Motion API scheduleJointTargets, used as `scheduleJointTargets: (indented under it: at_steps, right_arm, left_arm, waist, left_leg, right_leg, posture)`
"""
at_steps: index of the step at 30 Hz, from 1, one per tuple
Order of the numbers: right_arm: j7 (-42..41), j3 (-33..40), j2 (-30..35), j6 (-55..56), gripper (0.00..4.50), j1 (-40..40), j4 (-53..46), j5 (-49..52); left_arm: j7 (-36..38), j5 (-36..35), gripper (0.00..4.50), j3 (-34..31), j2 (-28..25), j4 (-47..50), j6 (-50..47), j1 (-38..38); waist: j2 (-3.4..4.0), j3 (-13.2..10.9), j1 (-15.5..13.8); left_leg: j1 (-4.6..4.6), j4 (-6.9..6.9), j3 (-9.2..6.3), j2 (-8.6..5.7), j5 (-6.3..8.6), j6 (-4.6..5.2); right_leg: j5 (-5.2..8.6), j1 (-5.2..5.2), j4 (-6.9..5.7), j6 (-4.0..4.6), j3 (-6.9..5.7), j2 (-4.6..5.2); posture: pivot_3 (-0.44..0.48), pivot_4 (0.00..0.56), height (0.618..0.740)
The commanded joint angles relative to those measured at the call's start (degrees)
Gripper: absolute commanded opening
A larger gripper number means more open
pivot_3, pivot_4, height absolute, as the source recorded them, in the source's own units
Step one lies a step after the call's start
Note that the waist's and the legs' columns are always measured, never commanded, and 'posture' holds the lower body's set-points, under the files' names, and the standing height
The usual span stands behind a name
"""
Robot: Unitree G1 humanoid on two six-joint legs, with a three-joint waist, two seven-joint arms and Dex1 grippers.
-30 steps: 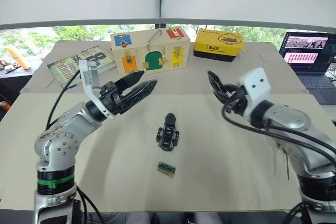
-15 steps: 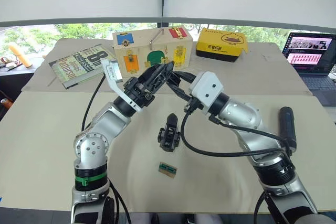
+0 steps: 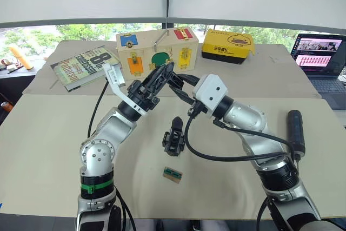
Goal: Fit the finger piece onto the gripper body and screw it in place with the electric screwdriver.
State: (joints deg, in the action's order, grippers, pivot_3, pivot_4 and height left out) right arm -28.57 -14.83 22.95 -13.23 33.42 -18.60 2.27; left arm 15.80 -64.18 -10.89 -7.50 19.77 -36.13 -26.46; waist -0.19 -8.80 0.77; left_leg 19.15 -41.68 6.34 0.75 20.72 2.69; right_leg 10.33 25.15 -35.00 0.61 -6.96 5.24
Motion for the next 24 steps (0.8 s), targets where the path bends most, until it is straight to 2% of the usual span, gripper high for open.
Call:
scheduleJointTargets:
  at_steps: [1,2,3,8,10,12,14,16,20,24]
  right_arm:
    - [0.24,2.36,-0.18,-0.54,1.12,1.39,-1.60,-0.45]
    - [0.14,2.35,-0.13,-0.42,1.12,1.42,-1.50,-0.54]
    - [0.00,2.35,-0.10,-0.32,1.12,1.43,-1.39,-0.64]
    - [-1.23,3.94,-0.31,-2.21,1.12,1.05,-2.14,1.95]
    - [-2.89,5.94,0.49,-3.31,2.19,1.34,-3.05,4.39]
    - [-5.42,7.89,2.42,-3.95,2.88,1.79,-3.40,6.41]
    - [-8.55,10.11,4.57,-4.83,3.56,2.20,-4.04,9.55]
    - [-15.11,13.36,9.07,-10.71,4.22,2.77,-5.82,17.80]
    - [-23.62,16.80,18.49,-30.84,4.22,5.30,-7.47,34.65]
    - [-24.92,16.66,23.80,-46.40,4.22,9.42,-6.60,44.69]
  left_arm:
    - [0.06,-0.25,0.66,0.32,0.64,3.17,1.75,0.57]
    - [-0.03,0.08,0.16,0.26,0.98,3.12,2.52,0.54]
    - [-0.14,0.19,0.00,0.19,1.23,3.02,3.08,0.43]
    - [-0.85,0.20,0.00,-0.71,2.50,2.46,4.52,-0.41]
    - [-1.00,-0.22,0.00,-1.20,2.33,2.09,4.58,-0.93]
    - [0.01,-3.40,0.00,-2.11,1.04,1.81,2.97,-1.56]
    - [2.07,-5.12,0.00,-2.80,-1.75,1.10,1.21,-2.35]
    - [6.33,-7.90,0.00,-3.87,-7.88,-1.35,-2.93,-4.21]
    - [18.12,-10.62,0.00,-2.54,-20.39,-5.62,-12.06,-7.78]
    - [28.24,-8.99,0.00,1.56,-28.39,-7.08,-17.60,-10.24]
  waist:
    - [0.00,0.00,0.01]
    - [0.00,0.00,0.00]
    - [0.00,0.00,-0.06]
    - [0.00,0.00,-0.08]
    - [-0.01,-0.01,-0.10]
    - [-0.01,-0.01,-0.11]
    - [-0.01,-0.01,-0.08]
    - [0.00,-0.07,-0.07]
    - [0.01,-0.13,-0.01]
    - [0.01,-0.14,-0.02]
  left_leg:
    - [0.00,0.00,0.00,0.00,0.00,0.00]
    - [0.00,0.00,0.00,0.01,0.00,0.00]
    - [0.00,0.00,0.00,0.00,0.00,0.00]
    - [0.01,0.00,0.00,-0.01,0.00,0.00]
    - [0.01,0.00,0.00,0.00,0.00,0.00]
    - [0.02,-0.01,-0.02,0.00,0.00,0.00]
    - [0.02,-0.01,-0.02,0.00,0.00,0.00]
    - [0.00,0.00,-0.03,0.01,0.00,0.00]
    - [0.02,0.00,-0.05,0.02,0.00,0.00]
    - [0.01,0.06,-0.05,0.02,0.00,0.01]
  right_leg:
    - [0.00,0.00,0.00,0.00,0.01,-0.01]
    - [0.00,0.00,0.00,0.00,0.00,-0.01]
    - [0.00,0.00,0.00,0.00,0.00,0.00]
    - [0.00,0.00,0.01,0.00,0.01,0.02]
    - [0.00,0.00,0.01,0.00,0.00,0.00]
    - [0.00,0.00,0.01,0.00,-0.02,0.01]
    - [0.00,0.00,0.02,0.00,-0.01,0.02]
    - [0.00,0.00,0.02,0.00,-0.01,0.00]
    - [0.01,0.04,0.00,0.03,-0.03,-0.03]
    - [0.03,0.03,-0.02,0.04,-0.05,-0.02]
  posture:
    - [0.000,0.150,0.740]
    - [0.000,0.150,0.740]
    - [0.000,0.150,0.740]
    - [0.000,0.150,0.740]
    - [0.000,0.150,0.740]
    - [0.000,0.150,0.740]
    - [0.000,0.150,0.740]
    - [0.000,0.150,0.740]
    - [0.000,0.150,0.740]
    - [0.000,0.150,0.740]
